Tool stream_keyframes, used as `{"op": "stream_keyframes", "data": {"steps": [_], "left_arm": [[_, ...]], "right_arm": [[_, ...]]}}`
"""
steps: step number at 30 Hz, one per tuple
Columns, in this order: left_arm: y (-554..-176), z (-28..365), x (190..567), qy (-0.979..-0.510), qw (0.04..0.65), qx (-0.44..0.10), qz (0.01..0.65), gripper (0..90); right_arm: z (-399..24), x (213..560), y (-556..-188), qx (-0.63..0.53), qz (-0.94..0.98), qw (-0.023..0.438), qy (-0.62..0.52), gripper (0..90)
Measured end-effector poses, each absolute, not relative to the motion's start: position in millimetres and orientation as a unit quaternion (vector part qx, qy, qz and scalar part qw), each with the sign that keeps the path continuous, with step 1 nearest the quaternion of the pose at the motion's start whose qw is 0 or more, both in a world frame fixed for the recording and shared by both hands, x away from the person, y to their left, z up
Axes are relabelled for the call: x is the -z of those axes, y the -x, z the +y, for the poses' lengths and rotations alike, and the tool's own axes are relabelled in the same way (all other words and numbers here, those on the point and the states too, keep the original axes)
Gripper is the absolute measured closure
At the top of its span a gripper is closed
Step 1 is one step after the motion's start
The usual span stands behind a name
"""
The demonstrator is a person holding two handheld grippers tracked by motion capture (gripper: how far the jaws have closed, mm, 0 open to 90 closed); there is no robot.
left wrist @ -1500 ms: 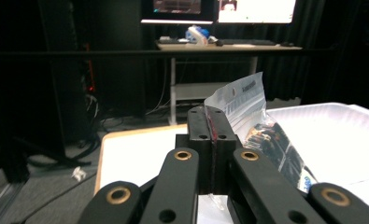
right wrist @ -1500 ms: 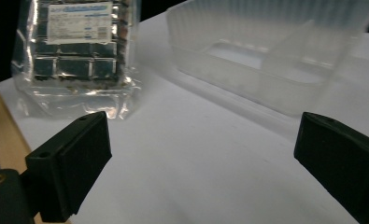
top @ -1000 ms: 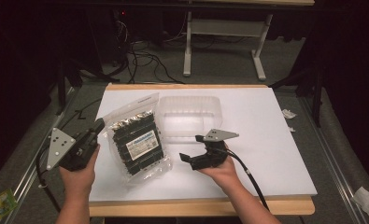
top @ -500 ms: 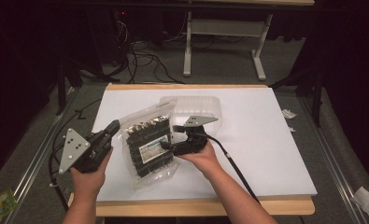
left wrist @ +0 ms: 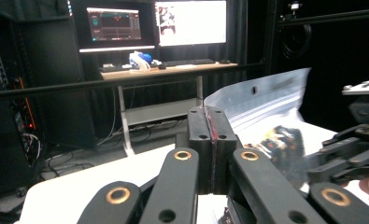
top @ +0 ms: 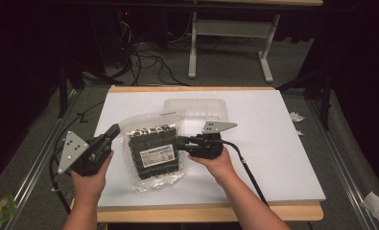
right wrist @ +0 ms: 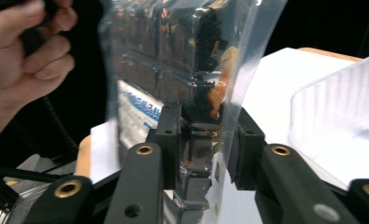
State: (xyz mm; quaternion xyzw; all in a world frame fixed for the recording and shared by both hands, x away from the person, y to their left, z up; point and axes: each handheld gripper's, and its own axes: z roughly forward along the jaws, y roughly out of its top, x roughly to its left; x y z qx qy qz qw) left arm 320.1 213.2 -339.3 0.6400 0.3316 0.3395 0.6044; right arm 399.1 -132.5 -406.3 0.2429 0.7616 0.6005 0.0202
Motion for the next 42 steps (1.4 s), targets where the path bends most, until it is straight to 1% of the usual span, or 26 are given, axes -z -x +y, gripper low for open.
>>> {"op": "stream_keyframes", "data": {"steps": [5,9,10,11,13,14,15,16,17,18,19,21,22,23,24,25,26,27,30,31,32,34,36,38,41,42], "left_arm": [[-321,213,341,-0.64,0.603,-0.334,0.338,89.5],[-323,214,344,-0.643,0.597,-0.334,0.344,85.5],[-324,213,345,-0.642,0.596,-0.333,0.348,81.8],[-326,213,348,-0.642,0.592,-0.332,0.356,75.7],[-330,213,351,-0.648,0.585,-0.324,0.364,69.0],[-330,213,351,-0.648,0.585,-0.324,0.364,63.6],[-334,214,354,-0.65,0.581,-0.313,0.377,56.5],[-334,214,354,-0.65,0.581,-0.313,0.377,49.3],[-337,219,360,-0.643,0.59,-0.288,0.393,43.2],[-337,219,360,-0.643,0.59,-0.288,0.393,40.3],[-340,222,371,-0.648,0.596,-0.258,0.397,38.9],[-343,222,378,-0.656,0.588,-0.252,0.401,34.9],[-345,223,384,-0.657,0.587,-0.242,0.407,34.9],[-347,228,391,-0.653,0.598,-0.216,0.412,32.6],[-348,229,395,-0.652,0.6,-0.206,0.416,31.8],[-348,231,400,-0.658,0.596,-0.195,0.418,31.8],[-347,232,409,-0.676,0.582,-0.181,0.414,37.2],[-346,232,413,-0.678,0.582,-0.168,0.416,40.5],[-343,229,420,-0.694,0.567,-0.159,0.413,58.2],[-343,226,425,-0.706,0.554,-0.155,0.413,67.3],[-343,226,425,-0.706,0.554,-0.155,0.413,72.3],[-342,220,427,-0.715,0.541,-0.157,0.414,86.1],[-342,221,422,-0.705,0.556,-0.151,0.415,90.0],[-340,219,418,-0.705,0.557,-0.156,0.41,90.0],[-340,200,404,-0.698,0.57,-0.176,0.395,90.0],[-340,200,404,-0.698,0.57,-0.176,0.395,90.0]], "right_arm": [[-138,407,-387,-0.607,0.762,0.026,-0.224,73.8],[-140,406,-380,-0.609,0.762,0.031,-0.219,74.9],[-140,407,-378,-0.611,0.762,0.034,-0.214,75.4],[-141,407,-376,-0.611,0.762,0.033,-0.212,76.1],[-141,406,-375,-0.614,0.76,0.027,-0.211,77.3],[-141,406,-375,-0.614,0.76,0.027,-0.211,77.3],[-141,404,-374,-0.617,0.76,0.031,-0.204,79.3],[-141,404,-374,-0.617,0.76,0.031,-0.204,79.3],[-142,403,-373,-0.615,0.761,0.045,-0.202,87.7],[-142,403,-373,-0.615,0.761,0.045,-0.202,87.7],[-143,404,-374,-0.617,0.759,0.041,-0.202,89.1],[-143,405,-374,-0.616,0.76,0.044,-0.203,89.2],[-143,405,-375,-0.616,0.76,0.044,-0.204,89.6],[-143,405,-375,-0.618,0.758,0.041,-0.206,89.8],[-143,405,-375,-0.617,0.758,0.043,-0.207,90.0],[-143,405,-375,-0.617,0.758,0.043,-0.207,90.0],[-143,405,-375,-0.615,0.759,0.045,-0.209,90.0],[-144,405,-375,-0.614,0.76,0.045,-0.21,90.0],[-144,405,-376,-0.612,0.76,0.045,-0.213,90.0],[-144,406,-376,-0.613,0.758,0.044,-0.218,90.0],[-144,406,-376,-0.614,0.757,0.043,-0.219,90.0],[-143,406,-375,-0.615,0.756,0.043,-0.221,90.0],[-144,404,-373,-0.616,0.753,0.04,-0.226,90.0],[-145,402,-372,-0.621,0.749,0.041,-0.226,90.0],[-158,389,-367,-0.63,0.739,0.062,-0.229,90.0],[-158,389,-367,-0.63,0.739,0.062,-0.229,90.0]]}}
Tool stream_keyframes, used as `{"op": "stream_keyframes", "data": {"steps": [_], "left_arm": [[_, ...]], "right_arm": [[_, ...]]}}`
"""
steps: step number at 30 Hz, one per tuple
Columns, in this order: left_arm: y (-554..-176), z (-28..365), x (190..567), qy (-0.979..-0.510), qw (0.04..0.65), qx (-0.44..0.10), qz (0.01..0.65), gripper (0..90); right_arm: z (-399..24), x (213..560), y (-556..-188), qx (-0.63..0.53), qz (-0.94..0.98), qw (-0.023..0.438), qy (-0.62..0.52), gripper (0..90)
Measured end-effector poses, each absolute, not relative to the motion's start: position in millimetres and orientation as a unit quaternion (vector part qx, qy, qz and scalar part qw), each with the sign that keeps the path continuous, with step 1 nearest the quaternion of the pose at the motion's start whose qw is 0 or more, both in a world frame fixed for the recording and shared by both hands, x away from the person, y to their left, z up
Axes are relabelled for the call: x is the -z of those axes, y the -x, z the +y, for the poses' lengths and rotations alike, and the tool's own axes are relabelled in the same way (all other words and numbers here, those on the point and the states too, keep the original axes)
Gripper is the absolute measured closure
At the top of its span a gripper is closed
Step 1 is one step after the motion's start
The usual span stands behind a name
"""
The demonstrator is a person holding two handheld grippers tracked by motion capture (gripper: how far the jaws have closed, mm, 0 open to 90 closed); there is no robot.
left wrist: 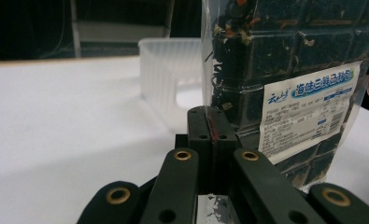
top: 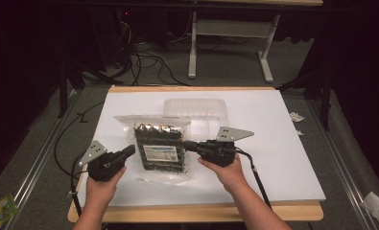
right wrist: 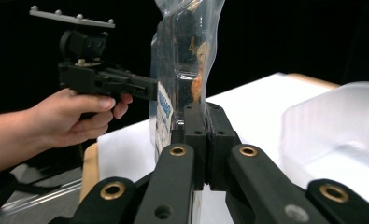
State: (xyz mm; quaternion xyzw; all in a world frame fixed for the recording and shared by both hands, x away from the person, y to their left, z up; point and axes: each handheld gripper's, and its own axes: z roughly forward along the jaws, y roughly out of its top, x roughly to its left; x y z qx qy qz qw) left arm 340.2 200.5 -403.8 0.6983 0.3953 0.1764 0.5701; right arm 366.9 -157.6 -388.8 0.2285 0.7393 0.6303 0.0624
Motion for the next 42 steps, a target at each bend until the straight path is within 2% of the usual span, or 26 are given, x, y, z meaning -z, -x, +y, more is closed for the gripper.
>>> {"op": "stream_keyframes", "data": {"steps": [4,6,11,17,22,23,24,26,27,29,30,31,36,37,38,42], "left_arm": [[-346,171,390,-0.699,0.581,-0.193,0.37,90.0],[-350,142,387,-0.701,0.589,-0.2,0.349,90.0],[-352,100,401,-0.718,0.584,-0.199,0.322,90.0],[-348,84,412,-0.722,0.584,-0.207,0.308,90.0],[-345,86,416,-0.717,0.588,-0.214,0.306,90.0],[-343,87,417,-0.716,0.591,-0.213,0.304,90.0],[-343,87,417,-0.716,0.591,-0.213,0.304,90.0],[-341,87,416,-0.715,0.594,-0.213,0.3,90.0],[-340,86,416,-0.717,0.595,-0.213,0.295,90.0],[-339,85,415,-0.718,0.595,-0.212,0.292,90.0],[-339,85,415,-0.718,0.595,-0.212,0.292,90.0],[-338,85,414,-0.719,0.596,-0.211,0.289,90.0],[-337,86,414,-0.72,0.594,-0.211,0.289,89.9],[-337,87,414,-0.721,0.594,-0.208,0.289,89.8],[-337,87,414,-0.721,0.594,-0.208,0.289,89.8],[-336,86,413,-0.721,0.593,-0.208,0.292,89.6]], "right_arm": [[-183,372,-361,-0.634,0.731,0.096,-0.233,90.0],[-208,363,-354,-0.631,0.727,0.123,-0.241,90.0],[-249,371,-338,-0.62,0.722,0.151,-0.268,90.0],[-270,395,-320,-0.619,0.715,0.155,-0.286,89.4],[-270,398,-316,-0.618,0.717,0.155,-0.283,87.7],[-268,399,-314,-0.617,0.719,0.152,-0.281,81.6],[-268,399,-314,-0.617,0.719,0.152,-0.281,81.6],[-263,401,-314,-0.607,0.73,0.145,-0.281,71.4],[-260,403,-314,-0.603,0.736,0.138,-0.275,62.1],[-255,402,-317,-0.602,0.739,0.127,-0.276,55.5],[-255,402,-317,-0.602,0.739,0.127,-0.276,55.5],[-249,401,-321,-0.605,0.735,0.11,-0.286,50.1],[-239,397,-329,-0.604,0.738,0.081,-0.288,50.9],[-239,396,-330,-0.606,0.737,0.08,-0.288,44.3],[-238,396,-329,-0.603,0.734,0.091,-0.3,43.1],[-237,394,-329,-0.604,0.737,0.082,-0.293,47.0]]}}
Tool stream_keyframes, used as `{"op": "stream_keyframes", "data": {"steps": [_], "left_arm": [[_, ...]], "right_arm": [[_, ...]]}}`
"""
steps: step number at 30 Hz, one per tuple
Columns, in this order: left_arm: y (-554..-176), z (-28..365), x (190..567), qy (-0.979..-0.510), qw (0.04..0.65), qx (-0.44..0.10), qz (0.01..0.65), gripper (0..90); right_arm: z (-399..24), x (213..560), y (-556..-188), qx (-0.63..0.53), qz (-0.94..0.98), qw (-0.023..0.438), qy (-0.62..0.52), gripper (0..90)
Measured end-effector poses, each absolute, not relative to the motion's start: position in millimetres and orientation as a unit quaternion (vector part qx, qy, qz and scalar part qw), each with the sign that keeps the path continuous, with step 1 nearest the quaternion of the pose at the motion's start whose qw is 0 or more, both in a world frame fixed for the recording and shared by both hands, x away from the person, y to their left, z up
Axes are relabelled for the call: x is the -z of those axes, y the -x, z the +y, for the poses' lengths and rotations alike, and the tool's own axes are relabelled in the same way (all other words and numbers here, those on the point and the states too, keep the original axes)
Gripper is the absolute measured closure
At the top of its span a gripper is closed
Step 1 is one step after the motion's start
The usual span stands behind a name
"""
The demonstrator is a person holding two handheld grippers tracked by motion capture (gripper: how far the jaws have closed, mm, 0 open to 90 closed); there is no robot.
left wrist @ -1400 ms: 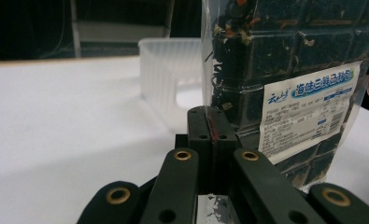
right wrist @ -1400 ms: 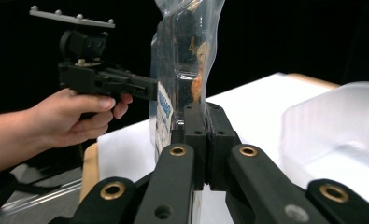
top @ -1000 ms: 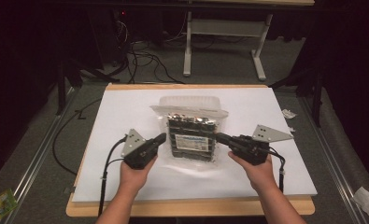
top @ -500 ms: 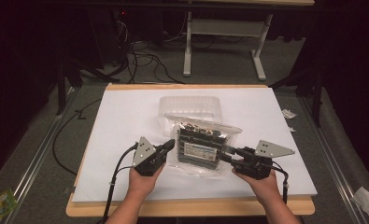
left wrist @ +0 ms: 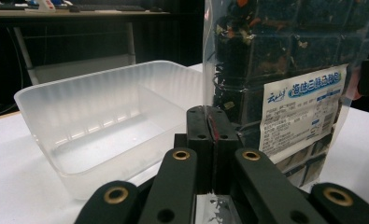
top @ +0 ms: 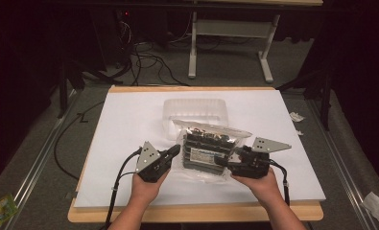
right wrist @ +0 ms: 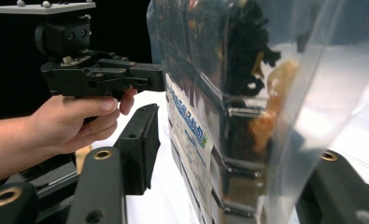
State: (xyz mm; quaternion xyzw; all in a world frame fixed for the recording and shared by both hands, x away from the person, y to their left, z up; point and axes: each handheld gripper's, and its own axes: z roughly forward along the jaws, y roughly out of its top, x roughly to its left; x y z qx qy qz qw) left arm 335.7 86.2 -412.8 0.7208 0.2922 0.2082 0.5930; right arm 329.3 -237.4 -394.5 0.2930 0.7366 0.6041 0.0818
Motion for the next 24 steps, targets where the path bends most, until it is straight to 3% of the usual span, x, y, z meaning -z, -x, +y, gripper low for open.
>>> {"op": "stream_keyframes", "data": {"steps": [2,3,7,10,17,24], "left_arm": [[-335,86,412,-0.721,0.591,-0.21,0.295,89.3],[-335,86,412,-0.723,0.585,-0.215,0.297,89.1],[-337,86,411,-0.734,0.568,-0.22,0.302,87.5],[-340,87,411,-0.745,0.549,-0.22,0.307,81.1],[-343,117,423,-0.77,0.49,-0.229,0.338,56.0],[-342,139,435,-0.757,0.481,-0.245,0.368,44.8]], "right_arm": [[-237,393,-329,-0.603,0.741,0.079,-0.286,52.2],[-237,392,-326,-0.601,0.743,0.089,-0.281,65.1],[-235,392,-324,-0.6,0.75,0.084,-0.265,74.3],[-233,392,-323,-0.598,0.754,0.086,-0.259,75.3],[-241,389,-319,-0.601,0.746,0.1,-0.269,75.7],[-255,382,-319,-0.611,0.728,0.121,-0.286,75.7]]}}
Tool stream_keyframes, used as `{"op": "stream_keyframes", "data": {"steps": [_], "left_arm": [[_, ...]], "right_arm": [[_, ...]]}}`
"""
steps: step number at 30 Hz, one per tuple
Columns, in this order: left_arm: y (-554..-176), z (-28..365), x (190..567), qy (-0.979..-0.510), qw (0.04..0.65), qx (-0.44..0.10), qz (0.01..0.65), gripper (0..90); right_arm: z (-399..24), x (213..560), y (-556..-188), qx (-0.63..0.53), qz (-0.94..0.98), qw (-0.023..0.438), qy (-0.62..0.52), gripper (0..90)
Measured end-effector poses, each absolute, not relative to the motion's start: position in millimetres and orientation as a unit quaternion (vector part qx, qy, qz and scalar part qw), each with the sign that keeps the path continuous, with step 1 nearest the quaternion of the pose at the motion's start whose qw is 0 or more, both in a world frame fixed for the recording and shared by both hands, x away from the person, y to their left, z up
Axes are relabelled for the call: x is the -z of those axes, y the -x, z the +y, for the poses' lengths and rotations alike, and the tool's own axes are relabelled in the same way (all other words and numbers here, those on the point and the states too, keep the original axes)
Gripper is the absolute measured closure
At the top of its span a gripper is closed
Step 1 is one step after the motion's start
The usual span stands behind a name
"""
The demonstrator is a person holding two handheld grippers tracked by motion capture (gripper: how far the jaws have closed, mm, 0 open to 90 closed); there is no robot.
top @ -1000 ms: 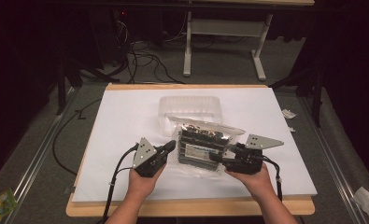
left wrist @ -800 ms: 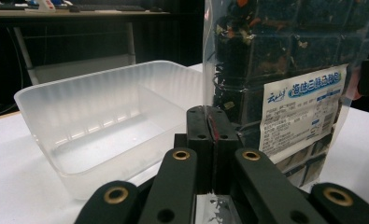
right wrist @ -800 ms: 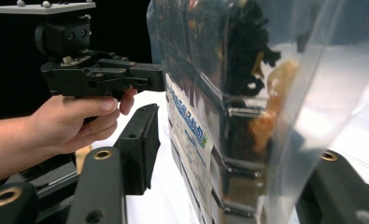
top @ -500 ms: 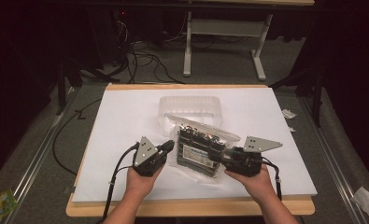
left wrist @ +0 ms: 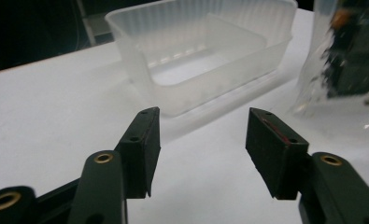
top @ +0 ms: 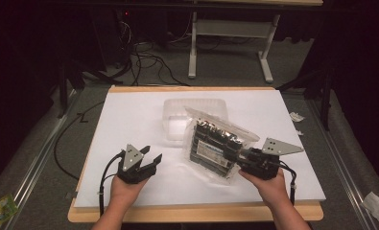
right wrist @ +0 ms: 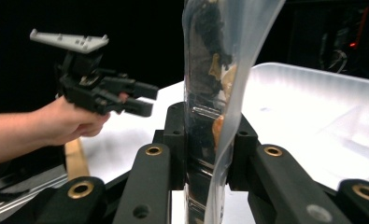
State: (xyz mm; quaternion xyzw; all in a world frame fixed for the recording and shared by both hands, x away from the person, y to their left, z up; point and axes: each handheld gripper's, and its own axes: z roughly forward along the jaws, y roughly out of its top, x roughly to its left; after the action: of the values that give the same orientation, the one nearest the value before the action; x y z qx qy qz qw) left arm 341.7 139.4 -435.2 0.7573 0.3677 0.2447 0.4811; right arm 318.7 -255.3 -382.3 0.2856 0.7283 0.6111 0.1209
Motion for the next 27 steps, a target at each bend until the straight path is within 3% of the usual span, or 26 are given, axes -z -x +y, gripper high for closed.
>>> {"op": "stream_keyframes", "data": {"steps": [5,11,27], "left_arm": [[-349,148,446,-0.768,0.455,-0.23,0.386,38.1],[-352,156,446,-0.762,0.466,-0.208,0.399,33.7],[-349,154,445,-0.776,0.467,-0.199,0.374,33.7]], "right_arm": [[-264,375,-323,-0.614,0.715,0.143,-0.302,75.7],[-273,362,-332,-0.626,0.693,0.163,-0.319,75.6],[-251,320,-392,-0.616,0.686,0.196,-0.333,75.5]]}}
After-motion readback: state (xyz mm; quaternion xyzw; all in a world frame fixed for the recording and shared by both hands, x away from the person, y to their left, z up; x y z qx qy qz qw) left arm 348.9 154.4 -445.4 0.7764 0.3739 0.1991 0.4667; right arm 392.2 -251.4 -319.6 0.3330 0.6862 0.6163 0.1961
